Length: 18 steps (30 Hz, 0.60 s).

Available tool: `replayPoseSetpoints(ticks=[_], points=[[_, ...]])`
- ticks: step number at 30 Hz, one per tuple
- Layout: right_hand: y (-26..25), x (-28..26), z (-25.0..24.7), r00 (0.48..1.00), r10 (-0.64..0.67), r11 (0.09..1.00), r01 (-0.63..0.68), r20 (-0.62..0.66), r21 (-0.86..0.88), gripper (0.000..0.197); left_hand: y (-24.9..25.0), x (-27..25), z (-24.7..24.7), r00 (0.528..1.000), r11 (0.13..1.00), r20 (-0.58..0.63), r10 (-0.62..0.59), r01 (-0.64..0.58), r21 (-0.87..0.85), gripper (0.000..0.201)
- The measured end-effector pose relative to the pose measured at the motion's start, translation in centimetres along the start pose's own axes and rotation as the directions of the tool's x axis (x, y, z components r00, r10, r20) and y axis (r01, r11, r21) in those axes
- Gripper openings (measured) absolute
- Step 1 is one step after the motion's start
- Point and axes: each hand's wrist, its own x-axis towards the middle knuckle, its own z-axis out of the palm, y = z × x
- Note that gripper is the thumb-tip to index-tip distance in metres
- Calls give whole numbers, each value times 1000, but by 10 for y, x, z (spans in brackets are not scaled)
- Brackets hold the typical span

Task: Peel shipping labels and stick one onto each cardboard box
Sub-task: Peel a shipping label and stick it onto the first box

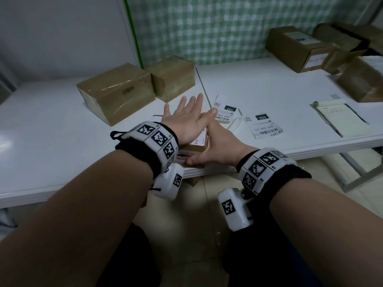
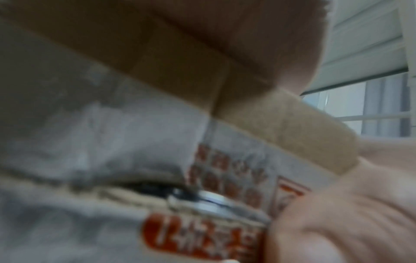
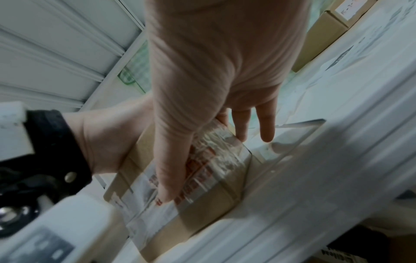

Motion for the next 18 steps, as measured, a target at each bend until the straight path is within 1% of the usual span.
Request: replayPoseSetpoints(ticks=[6,9,11,12,13,14,15,16,18], points=[[-4,-3,-2,1000,10,1000,-10,-4,13,118,-22,5,-2,998,999,-46,-52,53,13,82],[-3,-2,-1,1000,24,1000,-24,4,14,119,-35,6,-4,993,995,-74,-87,84,-47,83],[-2,-1,0,1000,30,999,-31,8,19,120,-43,5,-7,994,984,-76,-80,66,-163,93],[-2,-1,0,999,34,999,-34,10,24,120,-47,4,-8,993,968,-81,-82,60,-243,97],[-2,0,0,999,36,999,-37,11,30,120,-49,1,-9,992,948,-86,-88,57,-313,94],[-2,0,1,999,38,999,-38,12,35,120,-51,-2,-9,990,916,-91,-108,63,-395,85],[-1,0,0,999,38,999,-38,13,38,120,-53,-5,-10,986,873,-90,-138,78,-482,78],[-1,0,0,999,39,998,-40,16,39,120,-54,-7,-10,979,819,-86,-182,103,-564,77],[-1,0,0,999,40,999,-40,23,35,119,-57,-11,-10,957,724,-92,-274,142,-675,81]])
